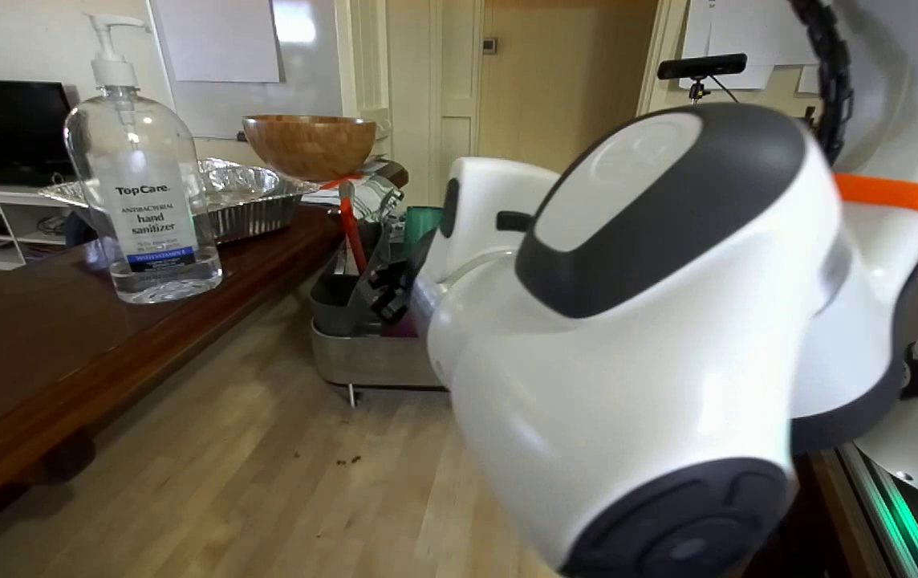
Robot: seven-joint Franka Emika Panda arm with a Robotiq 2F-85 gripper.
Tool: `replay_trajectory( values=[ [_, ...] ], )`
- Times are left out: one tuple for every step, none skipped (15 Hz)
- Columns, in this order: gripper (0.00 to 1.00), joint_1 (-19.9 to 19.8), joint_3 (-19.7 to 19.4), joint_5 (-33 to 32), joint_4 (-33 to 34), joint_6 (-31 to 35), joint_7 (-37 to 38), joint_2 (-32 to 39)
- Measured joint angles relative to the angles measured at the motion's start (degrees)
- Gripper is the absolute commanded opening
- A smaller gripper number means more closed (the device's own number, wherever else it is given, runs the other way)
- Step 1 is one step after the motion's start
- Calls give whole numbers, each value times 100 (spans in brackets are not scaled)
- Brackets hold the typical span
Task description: Put the pink cup in an upside down position
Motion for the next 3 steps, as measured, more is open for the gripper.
replay_trajectory(
  values=[
    [100, -16, 75, 47, -290, -1, 84, -231],
    [100, -53, 145, 130, -575, -1, 164, -446],
    [100, -121, 206, 324, -856, -1, 258, -650]
  ],
)
